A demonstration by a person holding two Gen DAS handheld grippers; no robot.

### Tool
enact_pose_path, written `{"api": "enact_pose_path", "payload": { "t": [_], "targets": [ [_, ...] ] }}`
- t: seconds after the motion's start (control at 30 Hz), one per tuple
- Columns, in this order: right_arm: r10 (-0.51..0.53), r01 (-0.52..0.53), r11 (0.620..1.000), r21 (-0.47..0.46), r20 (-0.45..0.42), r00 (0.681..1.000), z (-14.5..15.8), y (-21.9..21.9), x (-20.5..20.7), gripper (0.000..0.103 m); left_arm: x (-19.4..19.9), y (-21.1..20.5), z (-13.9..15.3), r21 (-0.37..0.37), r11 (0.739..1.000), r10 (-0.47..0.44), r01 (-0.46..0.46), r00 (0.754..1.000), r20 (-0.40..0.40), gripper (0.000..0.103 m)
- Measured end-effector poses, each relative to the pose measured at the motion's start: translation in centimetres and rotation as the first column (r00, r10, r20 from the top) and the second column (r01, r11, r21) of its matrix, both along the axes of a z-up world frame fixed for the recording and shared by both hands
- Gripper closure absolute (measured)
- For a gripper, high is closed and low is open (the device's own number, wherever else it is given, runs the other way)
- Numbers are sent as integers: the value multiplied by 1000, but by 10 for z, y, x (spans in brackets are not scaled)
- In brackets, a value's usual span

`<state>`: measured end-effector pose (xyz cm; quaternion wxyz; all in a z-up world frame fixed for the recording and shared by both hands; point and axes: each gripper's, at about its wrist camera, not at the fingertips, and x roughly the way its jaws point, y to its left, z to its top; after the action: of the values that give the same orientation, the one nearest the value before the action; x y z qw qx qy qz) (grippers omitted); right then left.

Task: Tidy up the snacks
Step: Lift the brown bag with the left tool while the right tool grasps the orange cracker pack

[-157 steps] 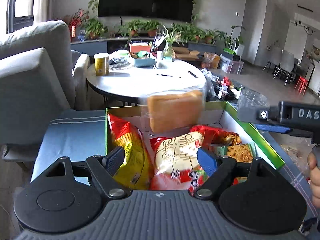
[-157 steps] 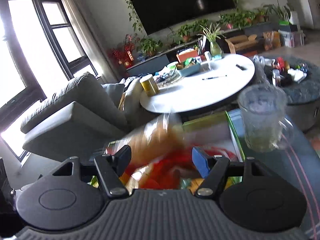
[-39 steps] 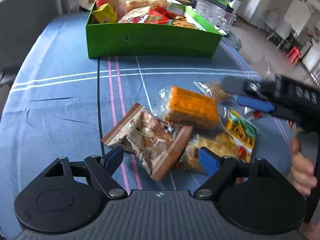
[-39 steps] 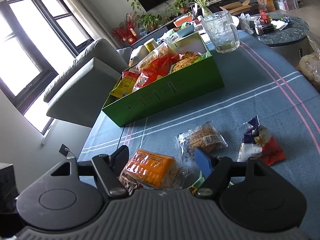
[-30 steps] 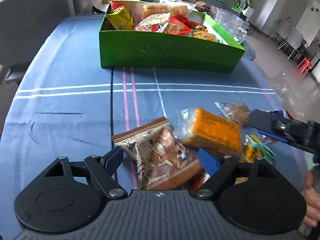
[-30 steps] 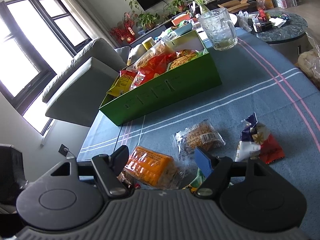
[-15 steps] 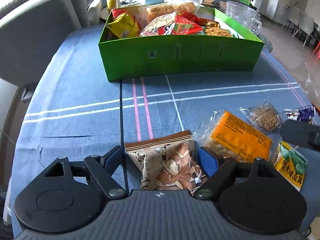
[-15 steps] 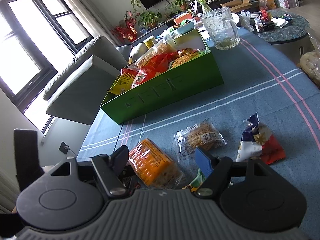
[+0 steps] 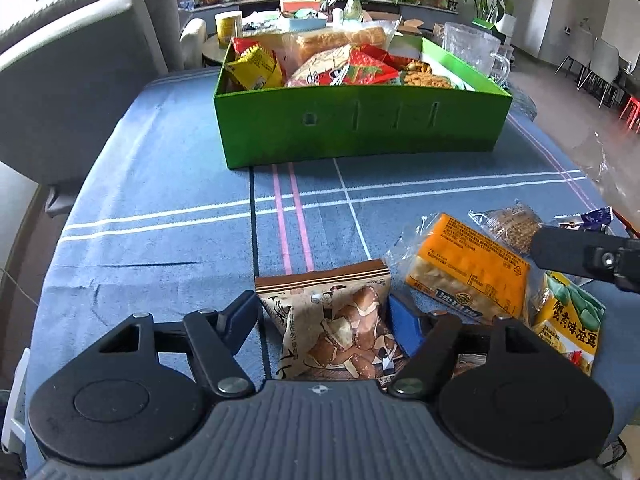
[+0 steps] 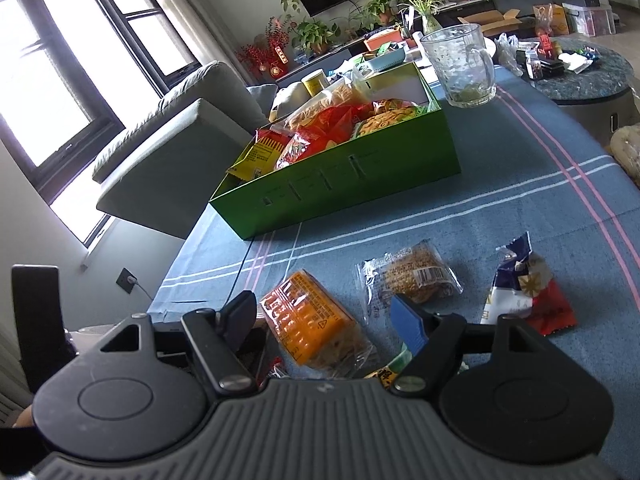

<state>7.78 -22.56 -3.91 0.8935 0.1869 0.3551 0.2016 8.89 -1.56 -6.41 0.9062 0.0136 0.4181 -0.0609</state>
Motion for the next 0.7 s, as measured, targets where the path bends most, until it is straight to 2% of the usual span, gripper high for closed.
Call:
{"api": "enact_pose_path", "payload": {
  "t": [0.13,0.33,0.53,0.7],
  "targets": [
    [11,-9,998,-56,33,999,2,9,-4,38,-4,7,2,-1,1000,20,-20,1000,22,35],
    [110,-90,977,-193,100,989,1,34,-11,38,-12,18,7,-7,999,43,-42,998,53,35],
    [169,-137,947,-289,88,982,-8,53,-3,37,-16,27,9,-24,998,51,-49,996,67,35],
    [194,-162,930,-330,66,979,-14,66,10,37,-15,31,7,-29,998,59,-57,996,66,35]
  ]
}}
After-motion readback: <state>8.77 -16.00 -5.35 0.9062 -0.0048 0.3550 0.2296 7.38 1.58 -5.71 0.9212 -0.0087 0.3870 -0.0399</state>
